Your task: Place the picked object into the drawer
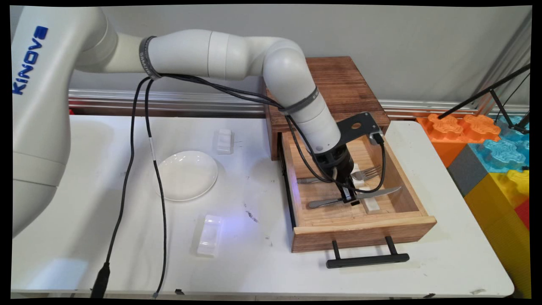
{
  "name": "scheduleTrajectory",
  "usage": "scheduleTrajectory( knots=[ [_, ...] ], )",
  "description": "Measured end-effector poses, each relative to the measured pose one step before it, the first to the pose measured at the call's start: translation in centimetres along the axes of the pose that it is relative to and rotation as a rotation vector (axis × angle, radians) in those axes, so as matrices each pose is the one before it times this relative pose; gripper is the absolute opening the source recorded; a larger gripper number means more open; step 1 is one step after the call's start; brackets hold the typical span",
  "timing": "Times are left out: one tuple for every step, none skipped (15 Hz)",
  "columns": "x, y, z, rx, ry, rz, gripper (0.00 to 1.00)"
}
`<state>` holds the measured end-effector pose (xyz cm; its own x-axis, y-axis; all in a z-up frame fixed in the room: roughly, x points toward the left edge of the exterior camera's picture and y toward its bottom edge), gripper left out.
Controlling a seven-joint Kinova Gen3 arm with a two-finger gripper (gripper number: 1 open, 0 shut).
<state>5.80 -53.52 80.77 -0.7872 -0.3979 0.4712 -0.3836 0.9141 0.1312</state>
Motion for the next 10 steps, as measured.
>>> scheduleTrajectory(
  knots=[
    [-0.180, -0.055, 0.365, -0.00077, -0.00185, -0.00311, 0.00],
    [-0.144, -0.059, 0.311, -0.00047, -0.00132, -0.00226, 0.00],
    [-0.116, -0.062, 0.254, 0.00001, -0.00155, -0.00182, 0.00],
    [-0.077, -0.035, 0.159, -0.00001, -0.00086, -0.00098, 0.00],
    [-0.100, -0.044, 0.171, 0.00000, -0.00083, -0.00166, 0.00],
    [-0.081, -0.040, 0.172, -0.00001, -0.00093, -0.00121, 0.00],
    [-0.069, -0.054, 0.196, 0.00019, -0.00057, -0.00151, 0.00],
    [-0.073, -0.055, 0.177, 0.00029, -0.00076, -0.00151, 0.00],
    [-0.072, -0.045, 0.216, -0.00016, -0.00050, -0.00237, 0.00],
    [-0.041, -0.038, 0.149, 0.00020, 0.00006, -0.00201, 0.00]
  ],
)
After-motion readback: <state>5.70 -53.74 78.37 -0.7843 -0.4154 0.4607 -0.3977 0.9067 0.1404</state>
